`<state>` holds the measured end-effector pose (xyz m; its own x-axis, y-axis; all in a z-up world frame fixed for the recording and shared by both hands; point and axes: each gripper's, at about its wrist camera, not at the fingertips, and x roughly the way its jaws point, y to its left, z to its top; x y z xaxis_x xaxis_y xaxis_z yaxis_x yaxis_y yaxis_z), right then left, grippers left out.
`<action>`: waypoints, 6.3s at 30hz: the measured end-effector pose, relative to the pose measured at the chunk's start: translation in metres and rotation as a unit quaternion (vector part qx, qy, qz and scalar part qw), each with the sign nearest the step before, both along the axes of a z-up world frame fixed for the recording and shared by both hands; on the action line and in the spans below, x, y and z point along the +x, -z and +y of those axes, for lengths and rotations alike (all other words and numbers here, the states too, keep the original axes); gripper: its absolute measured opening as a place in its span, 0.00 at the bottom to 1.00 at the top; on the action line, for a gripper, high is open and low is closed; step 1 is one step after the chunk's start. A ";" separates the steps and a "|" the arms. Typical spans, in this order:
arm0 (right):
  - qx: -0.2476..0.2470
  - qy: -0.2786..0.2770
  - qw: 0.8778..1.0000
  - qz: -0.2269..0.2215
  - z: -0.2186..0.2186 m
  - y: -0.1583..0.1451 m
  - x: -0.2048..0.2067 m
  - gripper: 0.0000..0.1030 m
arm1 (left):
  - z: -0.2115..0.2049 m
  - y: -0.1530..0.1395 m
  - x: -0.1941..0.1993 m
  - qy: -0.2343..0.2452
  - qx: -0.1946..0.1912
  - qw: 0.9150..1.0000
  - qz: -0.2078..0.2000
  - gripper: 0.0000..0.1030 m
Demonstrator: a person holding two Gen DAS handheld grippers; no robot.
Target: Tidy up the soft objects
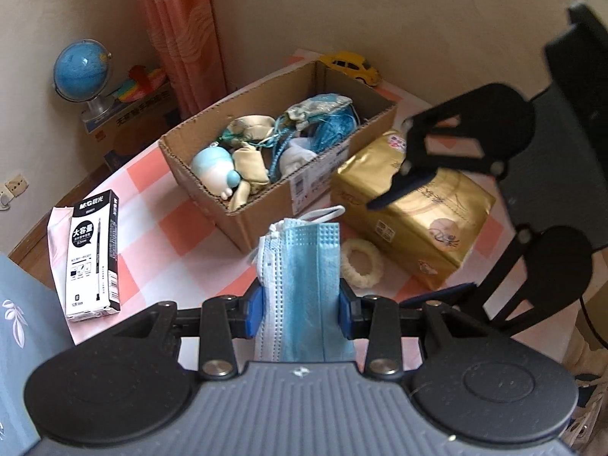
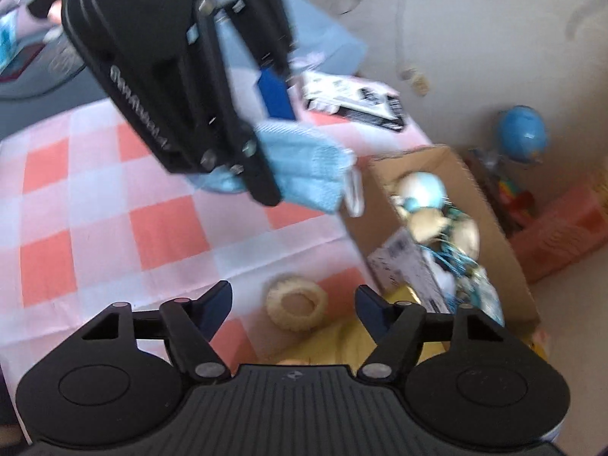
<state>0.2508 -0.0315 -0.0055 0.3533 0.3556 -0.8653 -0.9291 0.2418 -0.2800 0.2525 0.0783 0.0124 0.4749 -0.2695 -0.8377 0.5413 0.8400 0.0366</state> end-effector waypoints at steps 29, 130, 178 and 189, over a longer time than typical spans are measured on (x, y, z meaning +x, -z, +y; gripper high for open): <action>-0.097 -0.060 0.986 0.121 0.037 0.041 0.055 0.43 | 0.013 0.007 0.006 -0.005 -0.021 1.000 -0.002 0.36; 0.292 0.422 0.857 -0.045 -0.166 -0.034 -0.077 1.00 | -0.083 -0.021 0.089 -0.086 -0.001 0.996 -0.040 0.36; 0.243 0.522 0.816 -0.048 -0.150 -0.064 -0.068 1.00 | -0.074 -0.048 -0.100 -0.241 -0.022 0.957 -0.159 1.00; 0.249 0.531 0.807 -0.069 -0.150 -0.080 -0.082 1.00 | -0.079 -0.061 -0.112 -0.260 -0.031 0.950 -0.167 1.00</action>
<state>0.1687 -0.1813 0.0746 0.7678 0.0801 -0.6357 -0.0919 0.9957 0.0146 0.1410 -0.0004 0.0736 0.7939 0.0316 -0.6072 0.0181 0.9970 0.0757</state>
